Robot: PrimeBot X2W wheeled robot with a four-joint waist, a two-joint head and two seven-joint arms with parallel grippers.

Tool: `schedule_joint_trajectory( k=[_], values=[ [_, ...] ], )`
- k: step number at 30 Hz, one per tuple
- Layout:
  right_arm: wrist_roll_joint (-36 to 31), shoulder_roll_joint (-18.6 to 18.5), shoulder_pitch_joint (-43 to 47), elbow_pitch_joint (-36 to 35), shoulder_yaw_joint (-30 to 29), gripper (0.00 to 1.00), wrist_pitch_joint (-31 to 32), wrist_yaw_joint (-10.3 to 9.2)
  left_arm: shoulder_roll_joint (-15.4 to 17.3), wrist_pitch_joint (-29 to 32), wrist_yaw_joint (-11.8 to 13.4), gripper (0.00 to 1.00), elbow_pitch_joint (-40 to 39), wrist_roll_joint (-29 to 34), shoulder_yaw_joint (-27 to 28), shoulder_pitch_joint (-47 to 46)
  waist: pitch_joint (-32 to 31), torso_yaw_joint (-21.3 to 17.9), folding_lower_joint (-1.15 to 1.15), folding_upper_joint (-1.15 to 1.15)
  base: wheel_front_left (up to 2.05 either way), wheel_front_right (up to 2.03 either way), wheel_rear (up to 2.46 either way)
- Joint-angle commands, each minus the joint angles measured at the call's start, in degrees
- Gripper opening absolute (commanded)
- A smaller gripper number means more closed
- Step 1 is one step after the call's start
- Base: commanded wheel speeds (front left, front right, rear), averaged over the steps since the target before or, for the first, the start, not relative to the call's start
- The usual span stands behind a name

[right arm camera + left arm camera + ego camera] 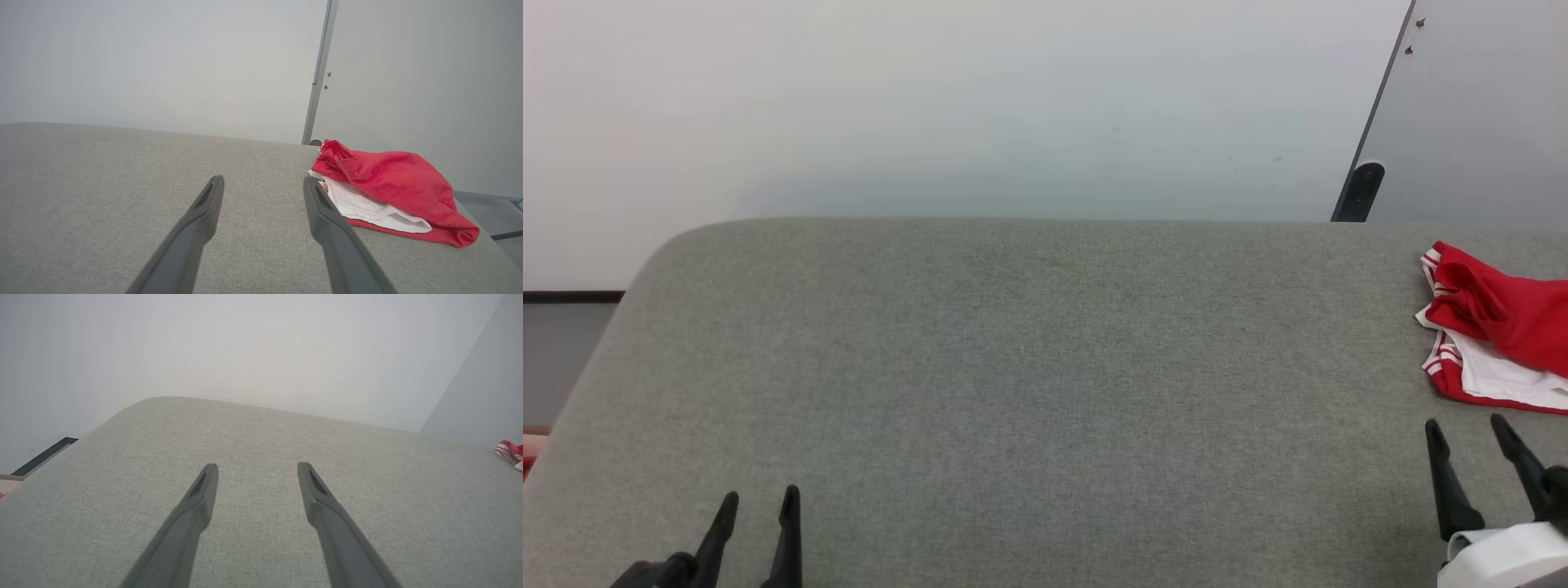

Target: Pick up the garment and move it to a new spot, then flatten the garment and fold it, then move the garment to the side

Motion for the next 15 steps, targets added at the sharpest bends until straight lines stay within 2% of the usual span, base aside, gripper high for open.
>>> schedule_joint_trajectory(
  k=[1,15],
  values=[
    [-0.36,0.36,1.01,-0.31,-0.06,1.00,-0.09,-0.09,0.08,0.01,-0.25,1.00,-0.30,0.09,0.25,0.55,0.01,-0.03,0.00,0.00,0.00,0.00,0.00],
    [0.12,0.81,2.02,-1.39,-0.43,1.00,0.62,-0.09,-0.50,0.01,-0.39,1.00,-2.18,2.26,0.91,0.76,-0.08,0.33,0.00,0.00,0.00,0.00,0.00]
  ],
)
